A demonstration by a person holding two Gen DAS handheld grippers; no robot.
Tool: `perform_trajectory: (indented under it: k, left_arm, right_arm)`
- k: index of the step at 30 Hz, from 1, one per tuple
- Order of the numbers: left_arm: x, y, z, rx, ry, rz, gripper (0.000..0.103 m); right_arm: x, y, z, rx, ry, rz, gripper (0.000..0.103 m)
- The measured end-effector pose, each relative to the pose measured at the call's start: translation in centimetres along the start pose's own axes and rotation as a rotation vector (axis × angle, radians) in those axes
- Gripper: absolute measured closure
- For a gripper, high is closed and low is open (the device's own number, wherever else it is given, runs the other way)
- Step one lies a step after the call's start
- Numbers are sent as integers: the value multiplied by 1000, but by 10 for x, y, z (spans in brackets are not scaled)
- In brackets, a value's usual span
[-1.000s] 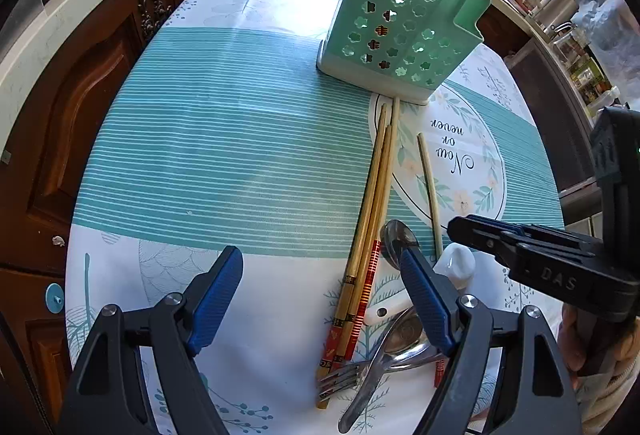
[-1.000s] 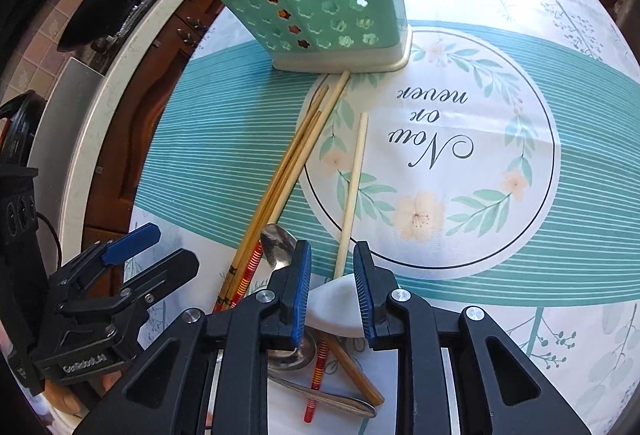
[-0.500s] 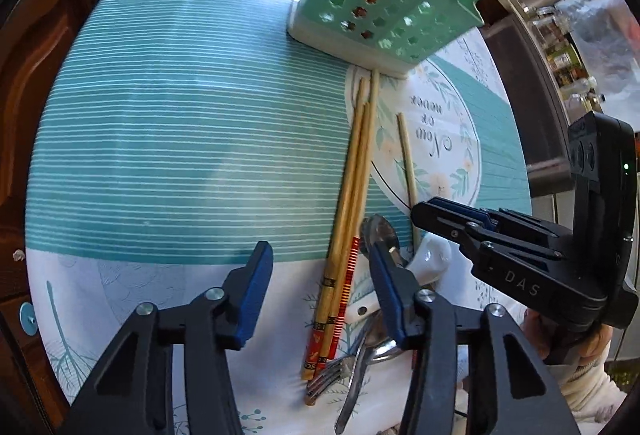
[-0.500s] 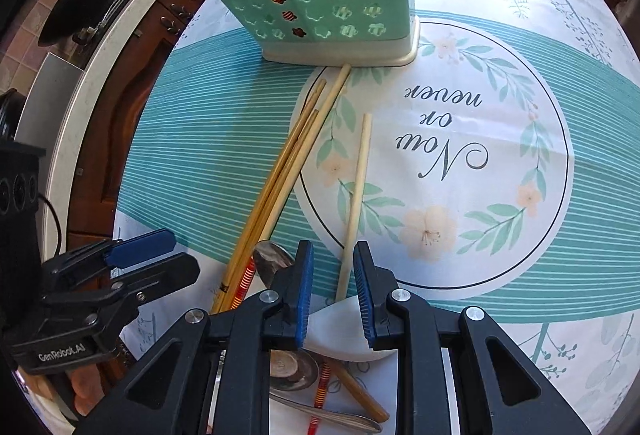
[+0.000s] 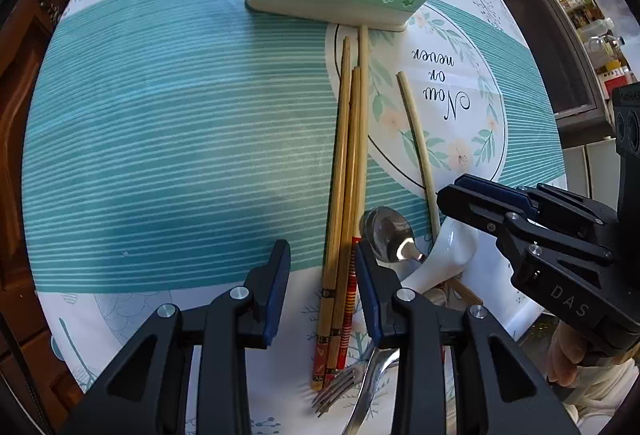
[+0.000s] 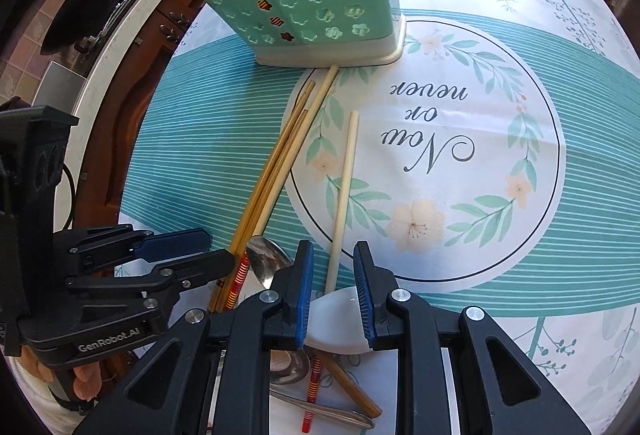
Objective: Organize utensils
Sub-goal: 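Lower the left gripper onto a red-banded bamboo chopstick and close on it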
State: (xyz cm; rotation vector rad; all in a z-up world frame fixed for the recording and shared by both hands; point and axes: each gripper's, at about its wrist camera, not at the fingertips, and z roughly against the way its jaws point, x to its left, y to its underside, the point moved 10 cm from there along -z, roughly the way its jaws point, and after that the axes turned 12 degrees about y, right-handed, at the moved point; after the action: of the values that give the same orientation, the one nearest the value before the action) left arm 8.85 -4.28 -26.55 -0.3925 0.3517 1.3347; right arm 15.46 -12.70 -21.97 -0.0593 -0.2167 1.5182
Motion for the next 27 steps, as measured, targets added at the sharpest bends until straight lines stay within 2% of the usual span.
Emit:
perform_trajectory:
  k: [12,19,23,27]
  left_arm:
    - [5,-3,-3,20,-76,-14,74]
    - [-10,-5,-13,45,-124,-46,74]
    - [-17,-7,-15,59,-178,-76,71]
    - [-16,-9,-16,64,-157,-46,72]
  right_arm:
    - [-7,6,3,-10,-14,0,81]
    - [-10,8,5,-16,-16,-4,81]
    - [-10,9,6,-17,-16,-6,81]
    - [-12,11,9,-23,-21,-8,81]
